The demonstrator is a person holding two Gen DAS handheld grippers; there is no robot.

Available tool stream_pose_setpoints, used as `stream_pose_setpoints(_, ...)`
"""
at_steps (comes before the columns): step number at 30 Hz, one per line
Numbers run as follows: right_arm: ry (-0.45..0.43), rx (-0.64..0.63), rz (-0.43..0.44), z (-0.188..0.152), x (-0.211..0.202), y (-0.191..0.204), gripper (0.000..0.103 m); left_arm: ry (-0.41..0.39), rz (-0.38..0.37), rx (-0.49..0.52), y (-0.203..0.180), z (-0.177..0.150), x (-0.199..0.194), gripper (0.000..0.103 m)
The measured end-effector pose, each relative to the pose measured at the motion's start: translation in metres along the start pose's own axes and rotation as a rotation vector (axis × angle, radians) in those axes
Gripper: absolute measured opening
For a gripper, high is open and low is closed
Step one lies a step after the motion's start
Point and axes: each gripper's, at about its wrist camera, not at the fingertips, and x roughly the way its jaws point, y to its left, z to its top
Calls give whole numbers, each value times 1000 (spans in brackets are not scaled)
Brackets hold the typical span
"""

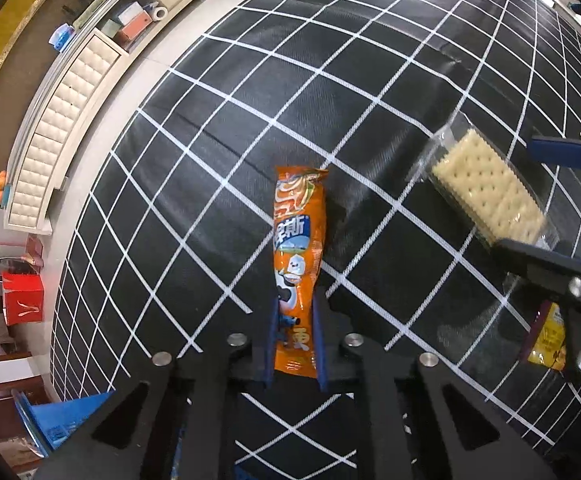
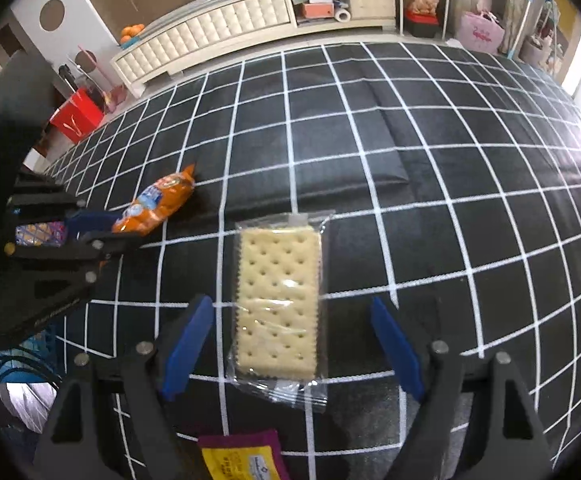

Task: Organize snacks
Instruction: 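Carry the orange stick snack with the left tool while the right tool carries the cracker pack over the basket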

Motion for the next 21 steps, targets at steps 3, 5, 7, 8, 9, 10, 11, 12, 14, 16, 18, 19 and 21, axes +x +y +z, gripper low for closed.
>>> stream_pose_setpoints(3,6,11,21,1,3,1,85,4,11,-18,-2,-8,-6,13)
stream_pose_setpoints(5,9,-12,10,2,4,5,84,2,7,-35,-5,-15,-12,13)
stream_pose_setpoints(7,3,-59,-23,2,6,12,72,8,13,-54,-8,-21,-15,13)
stream_pose_setpoints(8,-6,-90,-46,3,6,17,64,13,17,-75,-6,-26,-16,13)
stream_pose_setpoints(9,-11,-117,-53,2,6,20,48,27,27,-100,-5,-27,-17,13)
stream_pose_setpoints(10,-6,-123,-47,2,7,22,48,46,39,-122,-4,-30,-15,13)
stream_pose_setpoints(11,6,-122,-31,1,7,23,47,60,49,-137,-5,-34,-14,13)
stream_pose_setpoints(12,13,-121,-11,-1,4,24,47,62,50,-151,-4,-38,-15,13)
stream_pose_setpoints(14,-4,-134,3,-5,-8,28,47,53,26,-187,-7,-47,-20,13)
stream_pose_setpoints(16,-23,-155,-2,-8,-23,35,47,32,7,-205,-10,-56,-28,13)
stream_pose_setpoints(18,-48,-162,6,-9,-39,41,47,3,-12,-217,-13,-67,-40,13)
stream_pose_setpoints(19,-61,-166,9,-10,-49,45,47,-8,-16,-222,-14,-71,-46,13)
stream_pose_setpoints(21,-85,-174,8,-10,-65,52,47,-30,-20,-237,-16,-81,-61,13)
